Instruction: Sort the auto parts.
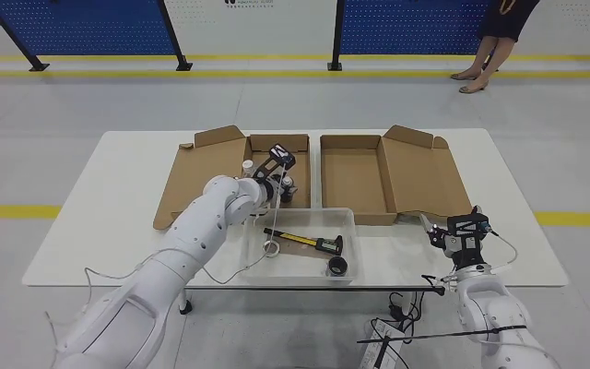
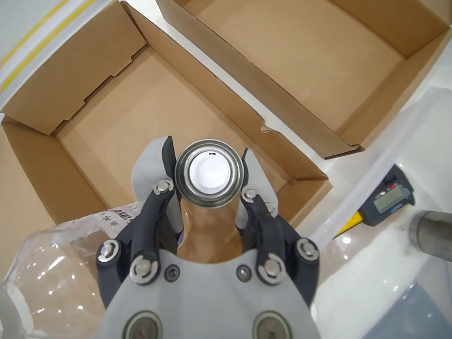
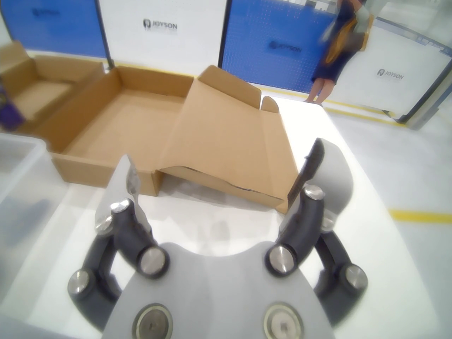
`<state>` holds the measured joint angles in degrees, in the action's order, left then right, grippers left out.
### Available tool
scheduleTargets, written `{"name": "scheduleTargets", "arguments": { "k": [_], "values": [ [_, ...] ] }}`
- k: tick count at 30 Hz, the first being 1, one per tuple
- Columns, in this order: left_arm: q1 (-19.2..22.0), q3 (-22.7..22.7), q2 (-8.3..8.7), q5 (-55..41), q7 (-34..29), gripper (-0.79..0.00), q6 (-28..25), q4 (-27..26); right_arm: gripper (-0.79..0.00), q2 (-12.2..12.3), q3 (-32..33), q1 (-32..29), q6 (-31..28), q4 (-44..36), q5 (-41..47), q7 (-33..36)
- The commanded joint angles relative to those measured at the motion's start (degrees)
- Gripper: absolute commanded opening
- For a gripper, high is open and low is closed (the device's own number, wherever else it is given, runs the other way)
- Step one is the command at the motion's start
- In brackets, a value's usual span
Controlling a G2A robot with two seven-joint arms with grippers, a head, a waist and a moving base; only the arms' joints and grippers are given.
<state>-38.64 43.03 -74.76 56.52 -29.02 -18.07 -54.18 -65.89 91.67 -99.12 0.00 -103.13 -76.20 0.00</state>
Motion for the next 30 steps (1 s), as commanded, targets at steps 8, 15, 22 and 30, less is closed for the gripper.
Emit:
{"name": "scheduleTargets", "arguments": {
  "k": [8, 15, 22, 30],
  "values": [
    [0.45, 0.17, -0.64, 0.38, -0.35, 0.000, -0.11, 0.81, 0.000, 0.00, 0.00, 0.00, 0.00, 0.00, 0.00, 0.00],
    [0.54, 0.62, -0.94, 0.91, -0.37, 0.000, -0.26, 1.08, 0.000, 0.00, 0.00, 0.00, 0.00, 0.00, 0.00, 0.00],
    [0.36, 1.90, -0.82, 1.43, 0.30, 0.000, -1.50, -3.08, 0.000, 0.00, 0.00, 0.00, 0.00, 0.00, 0.00, 0.00],
    [-1.71, 5.20, 0.20, 0.53, -1.19, 0.000, -3.42, -12.98, 0.000, 0.00, 0.00, 0.00, 0.00, 0.00, 0.00, 0.00]
  ]
}}
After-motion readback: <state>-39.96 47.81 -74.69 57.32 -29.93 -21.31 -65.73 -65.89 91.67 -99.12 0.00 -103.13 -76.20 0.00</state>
